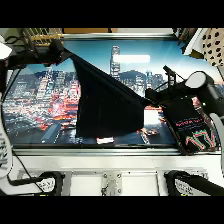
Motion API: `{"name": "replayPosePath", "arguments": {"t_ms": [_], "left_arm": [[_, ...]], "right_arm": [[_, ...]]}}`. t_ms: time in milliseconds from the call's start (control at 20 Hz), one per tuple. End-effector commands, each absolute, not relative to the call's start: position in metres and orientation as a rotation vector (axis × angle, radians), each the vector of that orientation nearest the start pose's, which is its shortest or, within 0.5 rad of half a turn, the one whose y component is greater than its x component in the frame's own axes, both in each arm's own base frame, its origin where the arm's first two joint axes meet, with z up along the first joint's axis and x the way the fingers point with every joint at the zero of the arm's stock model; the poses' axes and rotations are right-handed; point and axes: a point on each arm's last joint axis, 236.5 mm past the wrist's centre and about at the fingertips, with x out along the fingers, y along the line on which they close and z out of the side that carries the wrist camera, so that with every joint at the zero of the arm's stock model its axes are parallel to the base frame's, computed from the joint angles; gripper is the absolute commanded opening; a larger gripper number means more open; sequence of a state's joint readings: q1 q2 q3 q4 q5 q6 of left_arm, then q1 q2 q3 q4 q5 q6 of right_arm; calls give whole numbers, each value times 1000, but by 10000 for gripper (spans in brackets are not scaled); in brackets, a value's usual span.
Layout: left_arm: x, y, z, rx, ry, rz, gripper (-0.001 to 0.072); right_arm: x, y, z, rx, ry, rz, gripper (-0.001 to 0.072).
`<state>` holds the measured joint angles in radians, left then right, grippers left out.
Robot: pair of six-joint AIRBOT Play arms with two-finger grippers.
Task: Fold the clothes and pants, and hang the long-sleeved shirts on hangers.
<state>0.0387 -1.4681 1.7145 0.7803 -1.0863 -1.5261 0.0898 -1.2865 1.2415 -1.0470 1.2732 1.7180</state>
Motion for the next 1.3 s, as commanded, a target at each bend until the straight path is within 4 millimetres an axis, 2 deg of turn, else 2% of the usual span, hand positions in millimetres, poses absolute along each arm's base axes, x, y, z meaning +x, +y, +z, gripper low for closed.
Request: {"name": "replayPosePath", "arguments": {"t_ms": [0,100,250,350,600,700,850,950,1100,1250], "left_arm": [[530,-127,202,-622,780,-486,14],[517,-119,199,-555,812,-461,14],[478,-96,166,-438,905,-356,14],[446,-85,127,-414,986,-297,15],[371,-74,0,-472,1143,-169,15],[350,-67,-46,-494,1175,-106,14],[336,-57,-94,-504,1207,-33,15],[333,-54,-116,-509,1250,-10,15],[340,-58,-132,-511,1306,-11,15],[352,-69,-131,-483,1309,-45,15]], "right_arm": [[388,134,32,476,1333,253,23],[383,135,41,469,1325,264,23],[373,135,47,417,1324,267,23],[361,136,35,339,1355,255,23],[317,144,-16,249,1504,192,23],[305,146,-37,246,1530,177,23],[290,148,-69,286,1558,117,23],[281,148,-87,305,1574,87,24],[273,153,-109,288,1576,88,24],[273,161,-120,270,1568,101,25]]}}
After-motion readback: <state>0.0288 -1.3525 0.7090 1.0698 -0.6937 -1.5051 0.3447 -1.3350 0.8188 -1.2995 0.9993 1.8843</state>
